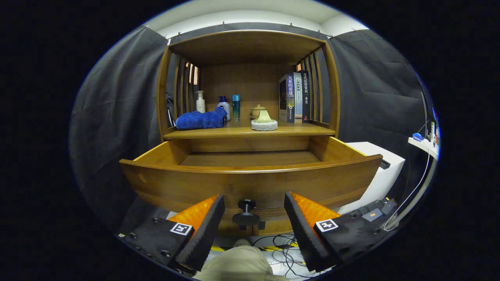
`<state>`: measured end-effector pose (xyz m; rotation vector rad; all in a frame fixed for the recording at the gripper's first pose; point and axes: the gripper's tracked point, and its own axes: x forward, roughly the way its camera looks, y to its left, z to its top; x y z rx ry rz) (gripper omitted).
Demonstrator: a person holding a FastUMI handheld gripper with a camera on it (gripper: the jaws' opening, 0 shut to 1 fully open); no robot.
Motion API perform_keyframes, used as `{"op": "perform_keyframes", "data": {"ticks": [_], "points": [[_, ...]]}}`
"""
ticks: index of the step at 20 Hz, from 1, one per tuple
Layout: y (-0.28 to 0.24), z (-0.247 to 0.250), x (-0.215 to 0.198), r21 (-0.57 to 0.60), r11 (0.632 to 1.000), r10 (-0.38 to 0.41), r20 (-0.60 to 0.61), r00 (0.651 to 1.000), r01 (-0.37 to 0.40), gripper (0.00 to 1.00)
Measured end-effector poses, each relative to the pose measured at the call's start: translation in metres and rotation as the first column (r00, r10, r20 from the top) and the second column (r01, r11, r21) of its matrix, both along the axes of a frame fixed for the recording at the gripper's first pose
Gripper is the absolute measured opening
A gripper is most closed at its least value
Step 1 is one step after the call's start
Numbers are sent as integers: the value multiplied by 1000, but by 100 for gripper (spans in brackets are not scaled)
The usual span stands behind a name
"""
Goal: Pull open the drawer, take out the items inside it, and place them on the countertop above the cabinet.
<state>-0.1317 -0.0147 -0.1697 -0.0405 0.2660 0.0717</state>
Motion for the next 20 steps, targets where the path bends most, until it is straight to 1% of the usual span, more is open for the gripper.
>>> {"op": "perform_keyframes", "data": {"ticks": [6, 11, 20], "points": [[4, -6, 14, -23, 1000, 1, -9, 1000, -1, 99], [3, -11, 19, -53, 998, -22, -14, 1000, 21, 98], [2, -10, 34, -47, 999, -8, -9, 1000, 8, 99]]}}
